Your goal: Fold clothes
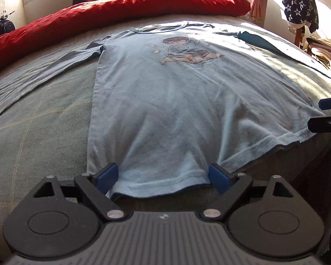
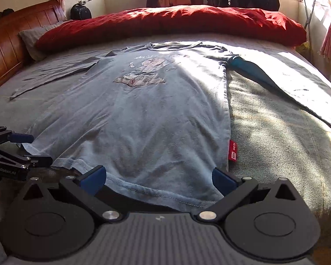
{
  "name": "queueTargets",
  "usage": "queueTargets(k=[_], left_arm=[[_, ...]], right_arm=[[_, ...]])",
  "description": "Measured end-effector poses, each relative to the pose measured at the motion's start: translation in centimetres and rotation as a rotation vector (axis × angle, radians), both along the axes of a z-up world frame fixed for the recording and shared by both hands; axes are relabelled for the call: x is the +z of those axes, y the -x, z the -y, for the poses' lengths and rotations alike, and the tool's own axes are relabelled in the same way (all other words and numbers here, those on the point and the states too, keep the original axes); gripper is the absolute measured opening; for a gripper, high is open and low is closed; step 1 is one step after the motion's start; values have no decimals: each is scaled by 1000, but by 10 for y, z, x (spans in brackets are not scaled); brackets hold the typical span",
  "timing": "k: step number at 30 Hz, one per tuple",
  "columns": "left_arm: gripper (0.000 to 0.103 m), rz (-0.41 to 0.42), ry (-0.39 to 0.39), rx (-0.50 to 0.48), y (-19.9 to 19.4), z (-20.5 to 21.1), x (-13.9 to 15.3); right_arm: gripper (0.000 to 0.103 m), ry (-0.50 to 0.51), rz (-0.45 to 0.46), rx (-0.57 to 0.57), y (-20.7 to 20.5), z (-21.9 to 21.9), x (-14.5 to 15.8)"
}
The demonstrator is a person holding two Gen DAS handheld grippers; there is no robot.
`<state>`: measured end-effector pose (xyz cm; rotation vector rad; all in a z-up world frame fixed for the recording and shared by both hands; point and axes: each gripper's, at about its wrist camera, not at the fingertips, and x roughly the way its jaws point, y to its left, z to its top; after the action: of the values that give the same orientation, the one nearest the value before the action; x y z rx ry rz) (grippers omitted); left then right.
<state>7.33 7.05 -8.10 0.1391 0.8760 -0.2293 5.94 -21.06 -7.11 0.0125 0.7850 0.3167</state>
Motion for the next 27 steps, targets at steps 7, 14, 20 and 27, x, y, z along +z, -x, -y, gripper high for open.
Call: queueTargets(k=[7,14,20,27], left_arm=[[89,95,59,-2,-22,1,54],[89,11,116,57,-86,9,21],[93,-23,59,56,-40,1,2],[94,20,5,0,-25,11,23]], right_arm=[[103,-30,97,120,-22,-18,21],[103,57,49,111,-97,-59,-10],[103,124,40,196,-37,-57,-31],[103,138,83,213,0,-42,-20]])
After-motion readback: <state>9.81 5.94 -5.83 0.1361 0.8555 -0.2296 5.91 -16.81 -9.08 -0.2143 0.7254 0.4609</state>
